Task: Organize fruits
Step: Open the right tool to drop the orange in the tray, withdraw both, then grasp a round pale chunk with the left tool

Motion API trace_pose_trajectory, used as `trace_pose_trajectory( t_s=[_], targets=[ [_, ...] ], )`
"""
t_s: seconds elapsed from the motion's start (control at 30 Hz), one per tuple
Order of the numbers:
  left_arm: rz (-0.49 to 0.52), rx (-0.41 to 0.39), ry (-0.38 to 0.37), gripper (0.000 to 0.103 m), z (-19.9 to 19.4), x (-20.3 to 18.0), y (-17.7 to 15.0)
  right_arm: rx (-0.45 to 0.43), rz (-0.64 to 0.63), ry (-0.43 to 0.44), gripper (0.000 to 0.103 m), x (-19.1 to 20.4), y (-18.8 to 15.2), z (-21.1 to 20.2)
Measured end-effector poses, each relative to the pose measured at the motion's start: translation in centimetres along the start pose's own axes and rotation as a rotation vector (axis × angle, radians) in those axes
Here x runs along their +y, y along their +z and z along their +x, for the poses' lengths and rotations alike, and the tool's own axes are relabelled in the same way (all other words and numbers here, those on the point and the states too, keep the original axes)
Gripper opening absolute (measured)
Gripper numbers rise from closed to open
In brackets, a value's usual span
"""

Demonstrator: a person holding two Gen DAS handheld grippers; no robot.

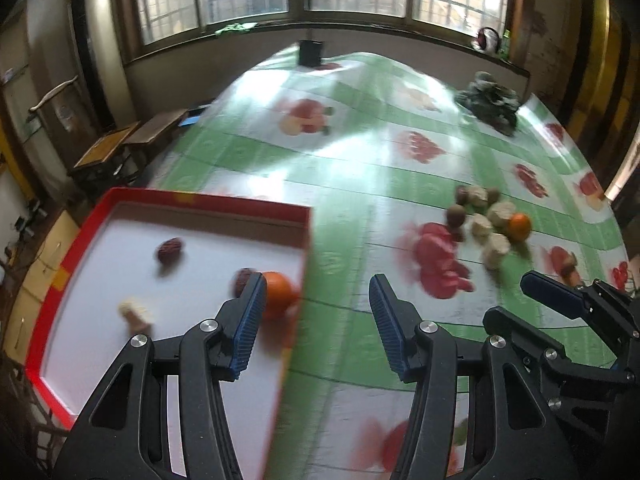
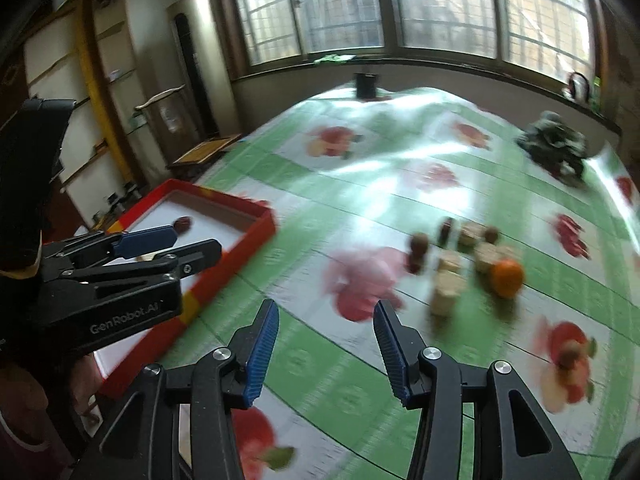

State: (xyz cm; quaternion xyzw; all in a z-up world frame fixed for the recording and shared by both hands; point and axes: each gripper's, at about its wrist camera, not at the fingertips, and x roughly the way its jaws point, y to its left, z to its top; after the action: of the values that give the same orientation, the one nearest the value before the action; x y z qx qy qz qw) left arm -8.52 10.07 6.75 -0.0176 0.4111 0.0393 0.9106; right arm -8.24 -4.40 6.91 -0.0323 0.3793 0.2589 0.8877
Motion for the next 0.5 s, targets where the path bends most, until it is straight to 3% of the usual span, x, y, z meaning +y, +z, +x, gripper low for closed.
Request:
trace_pose_trajectory(
  t_s=[0.5],
  targets=[
    [0.061,0.108,-0.11,0.053,3.6,-6.6,0.3,0.003,0.126,-0.096,0.049,-8.4,-2.8,-2.6]
  ],
)
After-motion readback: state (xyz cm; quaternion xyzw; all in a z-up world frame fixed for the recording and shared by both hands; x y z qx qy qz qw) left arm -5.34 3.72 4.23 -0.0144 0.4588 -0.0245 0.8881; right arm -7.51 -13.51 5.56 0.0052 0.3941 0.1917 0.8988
